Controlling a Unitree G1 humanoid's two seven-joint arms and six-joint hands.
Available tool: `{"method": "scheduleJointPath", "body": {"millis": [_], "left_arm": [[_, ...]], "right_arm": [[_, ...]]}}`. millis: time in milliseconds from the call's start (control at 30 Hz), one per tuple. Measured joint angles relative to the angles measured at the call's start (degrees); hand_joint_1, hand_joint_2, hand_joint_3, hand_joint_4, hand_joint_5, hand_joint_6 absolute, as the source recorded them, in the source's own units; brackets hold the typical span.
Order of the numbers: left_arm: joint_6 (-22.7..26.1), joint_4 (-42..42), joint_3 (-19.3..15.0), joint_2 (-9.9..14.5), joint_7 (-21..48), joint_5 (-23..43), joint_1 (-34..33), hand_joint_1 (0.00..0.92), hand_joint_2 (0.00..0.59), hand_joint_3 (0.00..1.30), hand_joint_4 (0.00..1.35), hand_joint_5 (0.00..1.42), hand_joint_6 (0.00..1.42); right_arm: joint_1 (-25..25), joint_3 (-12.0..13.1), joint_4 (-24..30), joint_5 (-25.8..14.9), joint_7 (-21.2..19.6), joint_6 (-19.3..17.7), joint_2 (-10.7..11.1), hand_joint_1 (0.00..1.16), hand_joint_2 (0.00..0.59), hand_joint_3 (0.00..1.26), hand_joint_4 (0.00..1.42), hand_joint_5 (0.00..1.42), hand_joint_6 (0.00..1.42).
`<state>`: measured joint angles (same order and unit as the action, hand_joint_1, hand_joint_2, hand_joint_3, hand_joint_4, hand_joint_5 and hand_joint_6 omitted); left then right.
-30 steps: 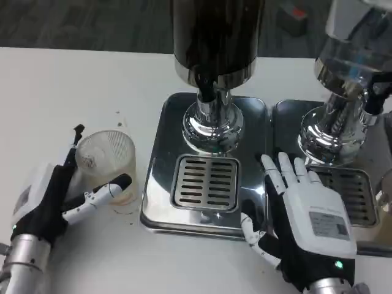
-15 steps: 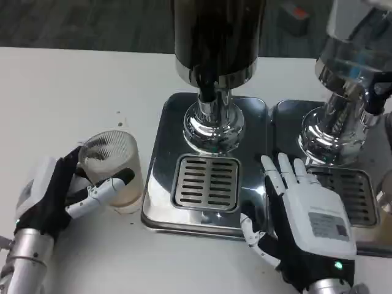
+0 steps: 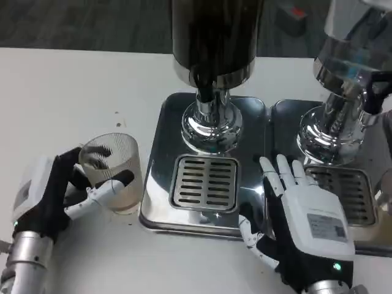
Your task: Grasp the cup under the faucet to collect the drink, then remove the cup.
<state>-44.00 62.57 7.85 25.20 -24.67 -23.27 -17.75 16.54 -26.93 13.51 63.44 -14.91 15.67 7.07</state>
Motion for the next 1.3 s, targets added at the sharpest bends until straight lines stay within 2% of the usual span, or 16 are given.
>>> {"method": "scheduleJointPath", "body": {"millis": [300, 967, 1300], "left_arm": [[-0.31, 0.12, 0.07, 0.02, -1.36, -1.09, 0.22, 0.421, 0.105, 0.58, 0.68, 0.90, 0.94], [-2.75, 0.00, 0.55, -0.39, -5.29, -4.42, -0.73, 0.411, 0.091, 0.62, 0.73, 0.96, 0.97], [-3.79, -1.43, 3.09, -1.00, -7.07, -8.66, -3.22, 0.406, 0.084, 0.62, 0.74, 0.95, 0.96]], "right_arm": [[-0.03, 0.00, 0.00, -0.11, 0.00, 0.00, -0.02, 0.41, 0.530, 0.09, 0.00, 0.00, 0.11], [-0.11, 0.40, 0.00, -0.26, -0.14, 0.00, -0.01, 0.42, 0.522, 0.09, 0.00, 0.00, 0.11], [-0.31, 0.44, 0.00, -0.22, -0.62, 0.36, -0.04, 0.42, 0.521, 0.09, 0.00, 0.00, 0.11]]}}
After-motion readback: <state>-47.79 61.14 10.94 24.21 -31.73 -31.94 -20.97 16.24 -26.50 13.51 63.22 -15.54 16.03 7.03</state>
